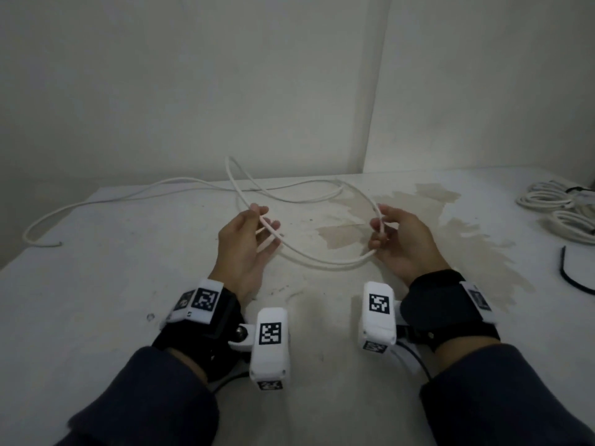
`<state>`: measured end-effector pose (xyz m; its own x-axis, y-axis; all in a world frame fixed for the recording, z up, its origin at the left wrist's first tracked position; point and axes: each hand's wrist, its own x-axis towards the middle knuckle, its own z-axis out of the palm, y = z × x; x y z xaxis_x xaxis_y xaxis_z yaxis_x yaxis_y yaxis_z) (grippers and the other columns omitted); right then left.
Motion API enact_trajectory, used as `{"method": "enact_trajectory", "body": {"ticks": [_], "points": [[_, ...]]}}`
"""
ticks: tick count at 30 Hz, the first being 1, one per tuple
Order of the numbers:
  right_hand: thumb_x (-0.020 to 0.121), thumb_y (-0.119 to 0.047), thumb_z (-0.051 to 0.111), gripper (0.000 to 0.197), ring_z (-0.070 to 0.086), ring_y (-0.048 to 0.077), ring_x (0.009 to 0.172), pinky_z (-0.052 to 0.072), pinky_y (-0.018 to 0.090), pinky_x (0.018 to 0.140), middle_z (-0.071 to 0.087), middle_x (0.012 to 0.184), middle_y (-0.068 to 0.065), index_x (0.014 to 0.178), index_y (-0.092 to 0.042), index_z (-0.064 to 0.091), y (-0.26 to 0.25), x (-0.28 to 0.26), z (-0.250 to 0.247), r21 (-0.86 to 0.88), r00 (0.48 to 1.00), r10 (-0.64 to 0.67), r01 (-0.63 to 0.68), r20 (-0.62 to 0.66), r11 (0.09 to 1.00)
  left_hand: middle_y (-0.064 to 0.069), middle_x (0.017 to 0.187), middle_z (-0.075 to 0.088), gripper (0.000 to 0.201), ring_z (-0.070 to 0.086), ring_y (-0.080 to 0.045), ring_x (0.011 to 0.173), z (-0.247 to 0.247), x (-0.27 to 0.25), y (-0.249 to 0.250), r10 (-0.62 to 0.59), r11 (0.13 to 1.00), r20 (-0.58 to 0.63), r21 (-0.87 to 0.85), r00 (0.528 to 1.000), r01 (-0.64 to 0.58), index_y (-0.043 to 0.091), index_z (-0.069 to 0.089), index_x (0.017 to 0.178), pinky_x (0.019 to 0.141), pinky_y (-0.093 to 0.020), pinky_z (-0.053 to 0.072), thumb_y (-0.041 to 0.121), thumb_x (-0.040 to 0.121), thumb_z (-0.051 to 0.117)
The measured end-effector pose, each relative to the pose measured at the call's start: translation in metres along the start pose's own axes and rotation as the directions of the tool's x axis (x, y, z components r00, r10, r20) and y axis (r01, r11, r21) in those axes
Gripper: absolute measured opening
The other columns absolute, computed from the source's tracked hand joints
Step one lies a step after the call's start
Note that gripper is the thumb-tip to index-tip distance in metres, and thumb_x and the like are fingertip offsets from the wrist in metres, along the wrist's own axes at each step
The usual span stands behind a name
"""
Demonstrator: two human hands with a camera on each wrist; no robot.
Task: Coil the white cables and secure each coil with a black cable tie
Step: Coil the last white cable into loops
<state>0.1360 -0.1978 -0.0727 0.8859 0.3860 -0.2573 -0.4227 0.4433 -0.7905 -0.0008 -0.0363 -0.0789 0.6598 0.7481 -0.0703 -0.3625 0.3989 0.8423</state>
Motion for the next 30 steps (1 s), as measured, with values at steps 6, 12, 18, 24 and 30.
{"method": "enact_trajectory", "body": {"ticks": [6, 12, 18, 24, 30], "points": [[0.072, -0.012, 0.079, 0.036, 0.036, 0.005, 0.042, 0.028, 0.019, 0.043, 0.045, 0.057, -0.002, 0.055, -0.018, 0.047, 0.005, -0.015, 0.016, -0.559, 0.938, -0.239, 0.343, 0.252, 0.755, 0.000, 0.070, 0.041, 0.029, 0.027, -0.006, 0.040, 0.026, -0.007, -0.005, -0.029, 0.940, 0.275, 0.333, 0.961, -0.067, 0.010, 0.059, 0.092, 0.037, -0.017, 0.026, 0.029, 0.102, 0.040], [0.066, 0.007, 0.071, 0.029, 0.049, 0.013, 0.063, 0.037, 0.014, 0.052, 0.054, 0.067, 0.006, 0.058, -0.013, 0.052, 0.007, -0.024, 0.024, -0.560, 0.885, -0.337, 0.464, 0.321, 0.686, 0.010, 0.045, 0.043, 0.020, 0.027, -0.004, 0.038, 0.023, -0.013, -0.008, -0.173, 0.829, 0.486, 0.541, 0.857, -0.140, -0.008, 0.064, 0.106, 0.038, -0.016, 0.025, 0.006, 0.095, 0.055], [0.068, 0.002, 0.080, 0.028, 0.057, 0.021, 0.070, 0.048, 0.029, 0.068, 0.061, 0.074, 0.014, 0.082, -0.013, 0.061, 0.010, -0.025, 0.024, -0.462, 0.870, -0.335, 0.480, 0.362, 0.746, 0.007, 0.056, 0.059, 0.018, 0.026, -0.002, 0.038, 0.015, -0.008, -0.009, -0.229, 0.898, 0.532, 0.439, 0.815, -0.034, 0.000, 0.067, 0.099, 0.037, -0.013, 0.022, 0.002, 0.095, 0.050], [0.072, -0.025, 0.082, 0.044, 0.071, 0.018, 0.078, 0.055, 0.028, 0.070, 0.073, 0.094, 0.006, 0.109, -0.016, 0.061, 0.013, -0.027, 0.026, -0.589, 0.937, -0.077, 0.276, 0.340, 0.760, 0.004, 0.052, 0.040, 0.021, 0.026, 0.000, 0.035, 0.012, -0.005, -0.011, -0.170, 0.978, 0.491, 0.188, 0.855, 0.086, 0.003, 0.064, 0.096, 0.037, -0.012, 0.020, 0.001, 0.096, 0.042], [0.068, 0.001, 0.081, 0.060, 0.072, 0.029, 0.079, 0.053, 0.044, 0.084, 0.072, 0.080, 0.014, 0.119, -0.015, 0.052, 0.014, -0.034, 0.023, -0.582, 0.904, 0.048, 0.233, 0.425, 0.779, 0.005, 0.052, 0.047, 0.017, 0.029, -0.001, 0.036, 0.016, -0.006, -0.014, -0.158, 0.987, 0.420, 0.053, 0.893, 0.150, 0.005, 0.059, 0.098, 0.038, -0.012, 0.021, 0.002, 0.097, 0.042]]}}
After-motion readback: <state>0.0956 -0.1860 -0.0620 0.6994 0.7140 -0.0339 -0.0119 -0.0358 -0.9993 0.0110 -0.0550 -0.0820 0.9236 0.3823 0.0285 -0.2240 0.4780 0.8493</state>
